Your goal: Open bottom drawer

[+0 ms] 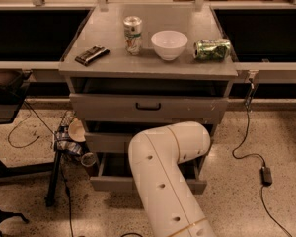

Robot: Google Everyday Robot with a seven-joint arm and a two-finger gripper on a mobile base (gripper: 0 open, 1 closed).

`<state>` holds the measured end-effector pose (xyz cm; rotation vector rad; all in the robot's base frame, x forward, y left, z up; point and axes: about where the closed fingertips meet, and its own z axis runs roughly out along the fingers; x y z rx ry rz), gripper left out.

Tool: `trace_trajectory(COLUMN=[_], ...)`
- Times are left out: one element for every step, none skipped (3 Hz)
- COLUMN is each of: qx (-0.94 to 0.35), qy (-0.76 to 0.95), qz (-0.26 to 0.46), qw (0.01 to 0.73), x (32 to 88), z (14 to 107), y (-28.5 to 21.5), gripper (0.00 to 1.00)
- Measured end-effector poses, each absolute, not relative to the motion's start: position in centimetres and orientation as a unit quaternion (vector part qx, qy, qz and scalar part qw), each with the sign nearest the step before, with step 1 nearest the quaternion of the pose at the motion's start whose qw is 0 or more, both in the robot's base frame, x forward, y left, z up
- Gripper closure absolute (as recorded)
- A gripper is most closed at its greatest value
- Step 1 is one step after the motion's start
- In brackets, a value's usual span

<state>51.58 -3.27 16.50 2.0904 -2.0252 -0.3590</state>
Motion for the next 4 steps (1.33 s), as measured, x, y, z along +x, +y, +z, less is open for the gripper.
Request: trace_trajectory(qx=[0.707, 0.707, 0.705, 0.705], qy=[-0.689, -0.689, -0.69, -0.69], qz=[-0.123, -0.123, -0.126, -0.126], qw=[0.105, 0.105, 0.108, 0.108], x=[51.08, 51.07, 50.35, 50.33], z=[16.46, 16.53, 16.46, 16.54], y=[-3.33, -3.14, -3.28, -3.05], gripper=[0.0, 0.0, 0.0, 0.0])
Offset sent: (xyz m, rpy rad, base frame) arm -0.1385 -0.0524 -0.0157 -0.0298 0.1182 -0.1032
